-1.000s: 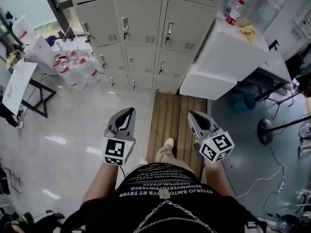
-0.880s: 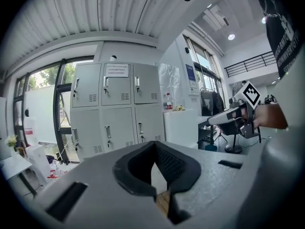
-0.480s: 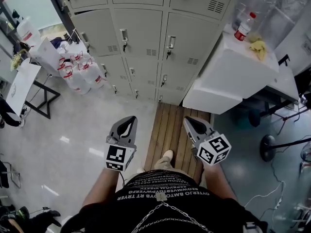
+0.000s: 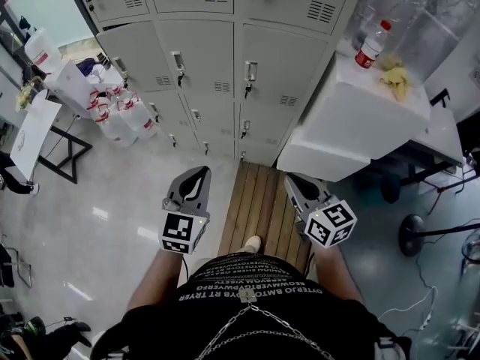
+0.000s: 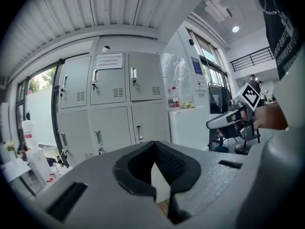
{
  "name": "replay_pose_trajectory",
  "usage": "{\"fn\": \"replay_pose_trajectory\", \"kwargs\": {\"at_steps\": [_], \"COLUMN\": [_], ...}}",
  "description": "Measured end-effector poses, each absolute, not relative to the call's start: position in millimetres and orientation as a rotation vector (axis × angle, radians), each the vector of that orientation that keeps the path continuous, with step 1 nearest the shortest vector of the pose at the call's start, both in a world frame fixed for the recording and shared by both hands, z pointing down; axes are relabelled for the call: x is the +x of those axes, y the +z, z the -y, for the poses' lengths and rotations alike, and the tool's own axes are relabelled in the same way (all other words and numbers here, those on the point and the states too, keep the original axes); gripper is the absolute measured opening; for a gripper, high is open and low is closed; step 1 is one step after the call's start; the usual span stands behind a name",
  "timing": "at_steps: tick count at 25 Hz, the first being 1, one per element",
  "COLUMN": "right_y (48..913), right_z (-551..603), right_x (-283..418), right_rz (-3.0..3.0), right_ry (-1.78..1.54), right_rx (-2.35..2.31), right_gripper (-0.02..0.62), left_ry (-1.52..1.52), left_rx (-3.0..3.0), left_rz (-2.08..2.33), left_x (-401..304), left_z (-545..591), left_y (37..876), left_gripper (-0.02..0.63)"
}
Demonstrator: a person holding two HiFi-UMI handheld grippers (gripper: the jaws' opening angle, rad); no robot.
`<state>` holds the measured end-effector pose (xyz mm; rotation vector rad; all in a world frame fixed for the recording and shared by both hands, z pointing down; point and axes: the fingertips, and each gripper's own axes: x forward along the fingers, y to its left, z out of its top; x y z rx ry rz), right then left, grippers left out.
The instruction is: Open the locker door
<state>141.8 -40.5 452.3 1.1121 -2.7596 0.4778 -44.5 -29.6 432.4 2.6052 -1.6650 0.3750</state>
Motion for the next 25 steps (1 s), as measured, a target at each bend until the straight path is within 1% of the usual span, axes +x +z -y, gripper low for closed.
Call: {"fn": "replay_pose_trajectory", "kwargs": {"at_steps": [8, 14, 25], "right_y": [449.9, 461.1, 464.3], "right_z": [48.8, 55.0, 77.9], "right_x": [177.2, 196.9, 172.3], "right_rz": [2.788, 2.784, 2.767], "right_ry": [0.502, 0.525, 0.516], "right_rx": [1.077, 1.104, 1.054], "right_gripper": [-0.003, -0.003, -0.003], "left_ry": [0.373, 0.427, 0.409], "left_rx": [2.642, 2.602, 2.517], "left_rz": [1.677, 1.704, 1.681], "left_x": [-4.6, -5.2, -24.1], "left_z": [45.9, 38.7, 55.1], "left_y": [415.0, 422.9, 445.4], "left_gripper": [-0.002, -0.002, -0.002]}}
